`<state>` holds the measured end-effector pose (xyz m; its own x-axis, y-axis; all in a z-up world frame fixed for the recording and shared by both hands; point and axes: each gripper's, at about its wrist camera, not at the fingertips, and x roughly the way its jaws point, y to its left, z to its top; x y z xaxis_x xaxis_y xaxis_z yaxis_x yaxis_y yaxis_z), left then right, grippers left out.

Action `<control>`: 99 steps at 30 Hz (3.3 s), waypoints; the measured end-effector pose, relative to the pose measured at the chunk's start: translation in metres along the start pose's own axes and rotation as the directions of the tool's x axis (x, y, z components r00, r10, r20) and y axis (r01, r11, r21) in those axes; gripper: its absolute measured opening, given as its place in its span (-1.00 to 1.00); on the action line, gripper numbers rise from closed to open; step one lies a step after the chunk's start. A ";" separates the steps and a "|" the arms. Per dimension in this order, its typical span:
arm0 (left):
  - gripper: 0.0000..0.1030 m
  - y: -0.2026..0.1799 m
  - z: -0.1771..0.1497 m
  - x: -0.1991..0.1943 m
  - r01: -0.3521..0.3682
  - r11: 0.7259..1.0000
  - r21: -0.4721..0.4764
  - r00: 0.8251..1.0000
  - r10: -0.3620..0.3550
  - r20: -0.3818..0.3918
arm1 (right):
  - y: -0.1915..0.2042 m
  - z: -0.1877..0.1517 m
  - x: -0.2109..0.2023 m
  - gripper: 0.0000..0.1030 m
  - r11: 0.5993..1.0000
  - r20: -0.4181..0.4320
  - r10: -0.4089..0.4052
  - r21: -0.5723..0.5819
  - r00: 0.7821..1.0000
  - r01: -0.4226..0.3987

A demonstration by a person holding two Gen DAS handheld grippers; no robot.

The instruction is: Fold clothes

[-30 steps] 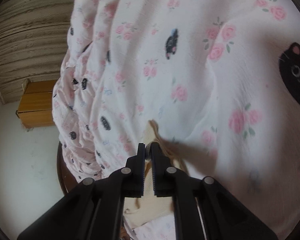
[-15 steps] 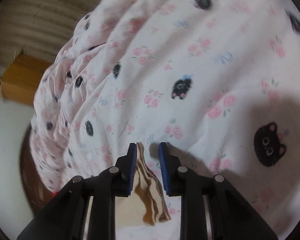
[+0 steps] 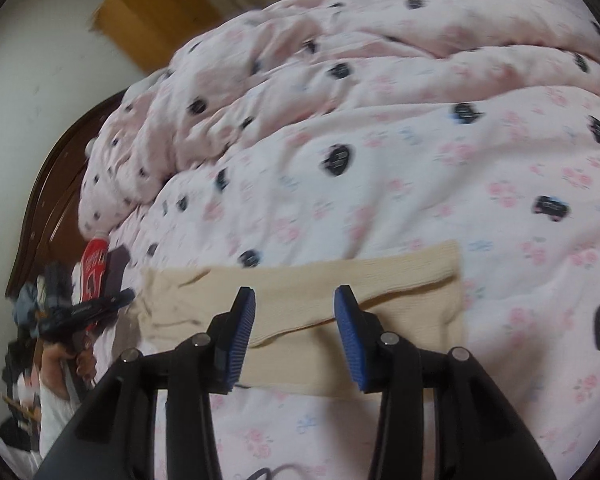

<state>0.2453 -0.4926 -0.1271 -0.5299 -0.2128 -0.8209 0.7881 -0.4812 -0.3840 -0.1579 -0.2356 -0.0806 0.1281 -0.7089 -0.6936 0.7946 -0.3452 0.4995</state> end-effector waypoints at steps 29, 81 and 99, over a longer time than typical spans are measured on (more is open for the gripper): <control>-0.52 0.024 -0.019 0.000 0.064 0.997 0.042 0.989 -0.058 -0.134 | 0.299 0.006 0.261 -0.55 0.703 -0.469 -0.200 -0.680 0.860 -0.208; -0.52 0.014 0.004 -0.010 0.184 0.983 -0.003 0.981 -0.184 -0.063 | 0.197 -0.044 0.133 -0.47 0.391 -0.152 -0.418 -0.920 0.895 0.026; -0.52 0.014 0.008 0.009 0.160 0.987 -0.006 0.980 -0.159 -0.115 | 0.214 -0.003 0.189 -0.48 0.597 -0.382 -0.322 -0.792 0.866 -0.128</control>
<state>0.2491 -0.5080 -0.1365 -0.6092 -0.0341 -0.7923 0.6951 -0.5039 -0.5128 0.0379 -0.4418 -0.1066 0.0821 -0.2675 -0.9600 0.9282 0.3712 -0.0240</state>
